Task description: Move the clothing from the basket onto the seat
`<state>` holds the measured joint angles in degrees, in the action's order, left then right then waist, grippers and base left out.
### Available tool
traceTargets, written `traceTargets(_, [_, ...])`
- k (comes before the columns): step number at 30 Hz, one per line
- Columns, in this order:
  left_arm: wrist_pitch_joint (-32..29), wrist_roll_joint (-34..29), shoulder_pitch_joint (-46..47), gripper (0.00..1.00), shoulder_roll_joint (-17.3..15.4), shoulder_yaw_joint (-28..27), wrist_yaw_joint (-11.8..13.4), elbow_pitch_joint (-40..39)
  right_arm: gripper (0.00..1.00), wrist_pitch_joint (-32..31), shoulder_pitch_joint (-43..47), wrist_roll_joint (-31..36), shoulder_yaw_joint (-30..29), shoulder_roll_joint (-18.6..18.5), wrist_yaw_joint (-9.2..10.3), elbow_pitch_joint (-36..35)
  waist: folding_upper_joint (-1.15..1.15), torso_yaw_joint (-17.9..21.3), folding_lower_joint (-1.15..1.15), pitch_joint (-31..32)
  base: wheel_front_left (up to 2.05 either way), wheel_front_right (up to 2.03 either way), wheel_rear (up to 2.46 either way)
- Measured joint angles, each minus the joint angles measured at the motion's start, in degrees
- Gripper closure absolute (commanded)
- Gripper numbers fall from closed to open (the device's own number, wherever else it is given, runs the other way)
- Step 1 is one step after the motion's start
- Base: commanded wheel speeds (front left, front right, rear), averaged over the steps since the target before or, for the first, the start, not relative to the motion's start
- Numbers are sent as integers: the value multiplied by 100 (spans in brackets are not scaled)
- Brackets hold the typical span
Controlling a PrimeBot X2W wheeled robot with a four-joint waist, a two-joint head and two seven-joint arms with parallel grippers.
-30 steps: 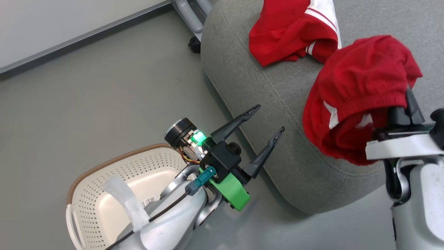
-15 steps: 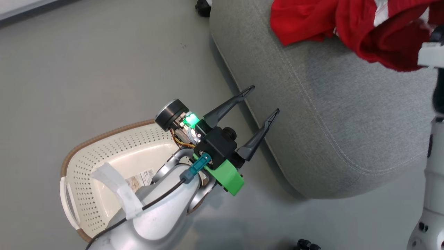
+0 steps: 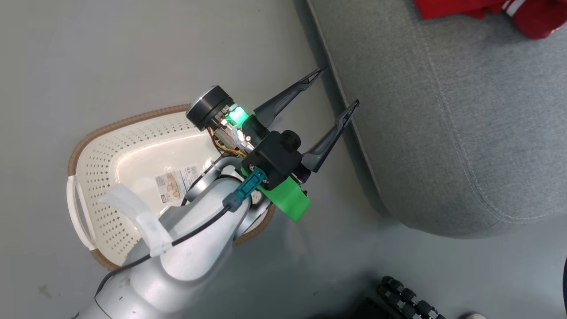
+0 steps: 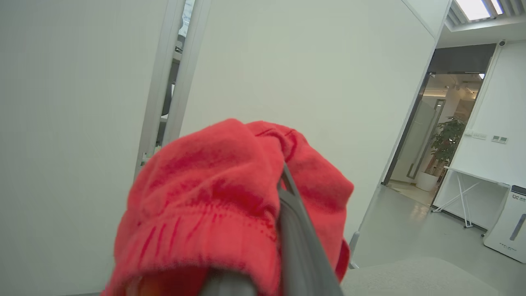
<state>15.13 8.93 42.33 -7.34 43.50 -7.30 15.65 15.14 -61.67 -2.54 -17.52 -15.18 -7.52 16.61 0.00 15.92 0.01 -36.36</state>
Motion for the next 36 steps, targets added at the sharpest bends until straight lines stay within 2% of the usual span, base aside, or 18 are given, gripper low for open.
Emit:
traceTargets(12, [0,-78,110,0,-37,-23,0,-46,100,0,-225,296,-25,-214,0,1640,0,-324,0,-636,0,0,0])
traceTargets(24, [0,-91,141,0,-69,-116,2,-94,100,0,262,308,-279,-123,0,2483,0,-430,0,-722,0,0,0])
traceTargets(25, [0,-91,140,0,-74,-132,8,-93,96,0,292,308,-293,-102,1,2477,0,-428,0,-702,0,0,0])
traceTargets(27, [0,-91,140,0,-88,-176,25,-102,11,0,311,307,-303,-65,0,2410,0,-419,0,-655,0,0,0])
traceTargets(28, [0,-90,137,0,-99,-211,34,-105,0,0,335,304,-299,-37,0,2348,0,-413,0,-623,0,0,0])
traceTargets(36, [0,59,-118,0,-107,-470,135,-157,0,0,1110,200,-87,35,0,1794,0,-388,0,-189,0,0,0])
